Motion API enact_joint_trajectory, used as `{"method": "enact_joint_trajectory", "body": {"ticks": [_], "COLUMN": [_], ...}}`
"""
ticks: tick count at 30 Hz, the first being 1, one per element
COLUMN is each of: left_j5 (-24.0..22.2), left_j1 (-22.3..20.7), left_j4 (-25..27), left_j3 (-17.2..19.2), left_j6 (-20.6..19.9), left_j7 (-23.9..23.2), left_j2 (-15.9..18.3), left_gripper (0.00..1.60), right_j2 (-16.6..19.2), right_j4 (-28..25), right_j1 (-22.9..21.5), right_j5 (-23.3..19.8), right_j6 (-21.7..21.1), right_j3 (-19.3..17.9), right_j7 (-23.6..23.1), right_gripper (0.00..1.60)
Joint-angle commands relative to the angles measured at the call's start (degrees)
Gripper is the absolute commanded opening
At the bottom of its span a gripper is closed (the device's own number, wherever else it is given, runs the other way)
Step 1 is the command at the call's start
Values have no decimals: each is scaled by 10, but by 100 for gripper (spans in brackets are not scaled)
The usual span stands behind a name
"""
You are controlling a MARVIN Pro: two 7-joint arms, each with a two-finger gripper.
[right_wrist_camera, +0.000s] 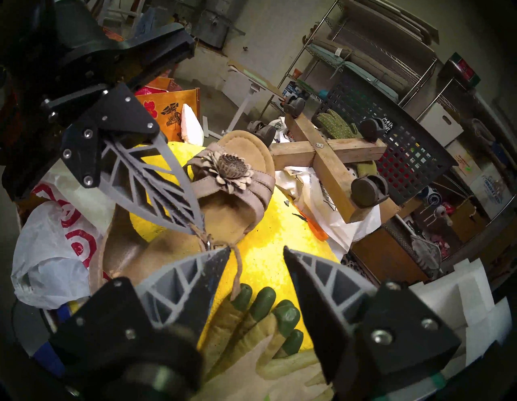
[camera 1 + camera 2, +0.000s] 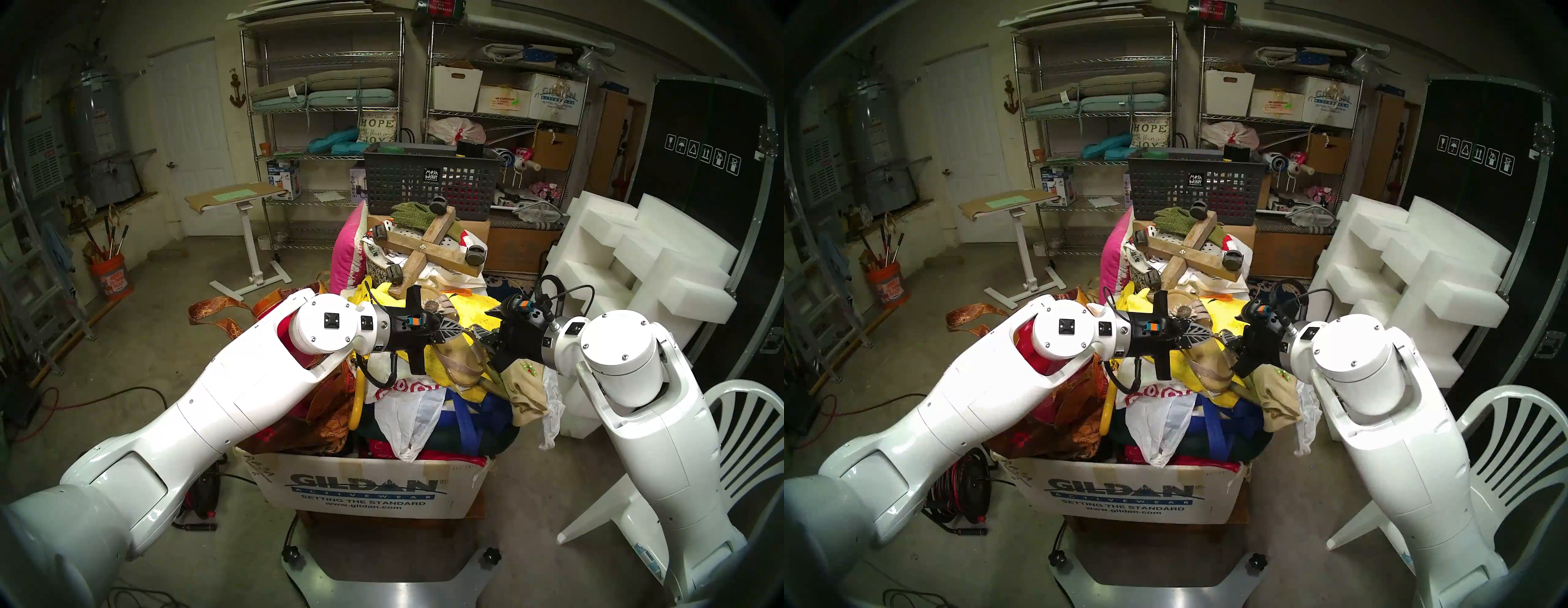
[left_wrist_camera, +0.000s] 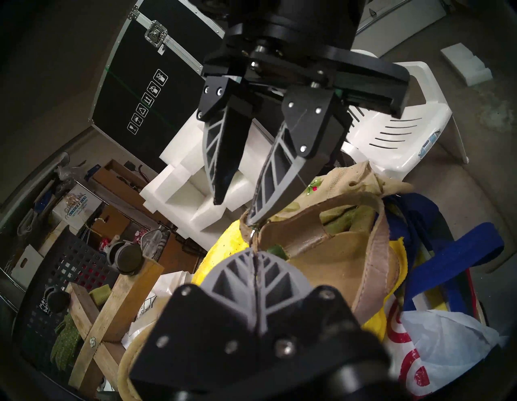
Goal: Unbuckle a shoe
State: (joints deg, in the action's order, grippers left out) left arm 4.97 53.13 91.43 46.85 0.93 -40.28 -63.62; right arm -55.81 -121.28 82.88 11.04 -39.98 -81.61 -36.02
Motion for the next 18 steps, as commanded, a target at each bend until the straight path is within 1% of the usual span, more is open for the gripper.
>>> {"method": "enact_joint_trajectory", "body": {"ticks": [1,4,5,8,12,18], "left_j5": [-3,-2,-2,-2,1,7], "left_j1": [-10,-11,-11,-12,-13,-16], "left_j4": [9,8,7,5,2,-6], "left_j3": [1,1,1,1,0,1], "left_j6": [3,3,3,4,1,-4], "left_j7": [-5,-6,-6,-8,-6,4], "left_j2": [-6,-7,-7,-9,-12,-18], "left_gripper": [0,0,0,0,0,0], "right_j2": [4,-2,-11,-20,-15,-6], "right_j4": [1,3,3,5,-4,-23], "right_j1": [-21,-23,-21,-20,-10,17], "right_j5": [13,25,27,34,31,25], "right_j6": [0,-6,-11,-15,-15,-20], "right_j3": [9,12,8,8,-2,-33], "right_j7": [4,16,25,41,38,34], "right_gripper": [100,101,101,103,113,112]}}
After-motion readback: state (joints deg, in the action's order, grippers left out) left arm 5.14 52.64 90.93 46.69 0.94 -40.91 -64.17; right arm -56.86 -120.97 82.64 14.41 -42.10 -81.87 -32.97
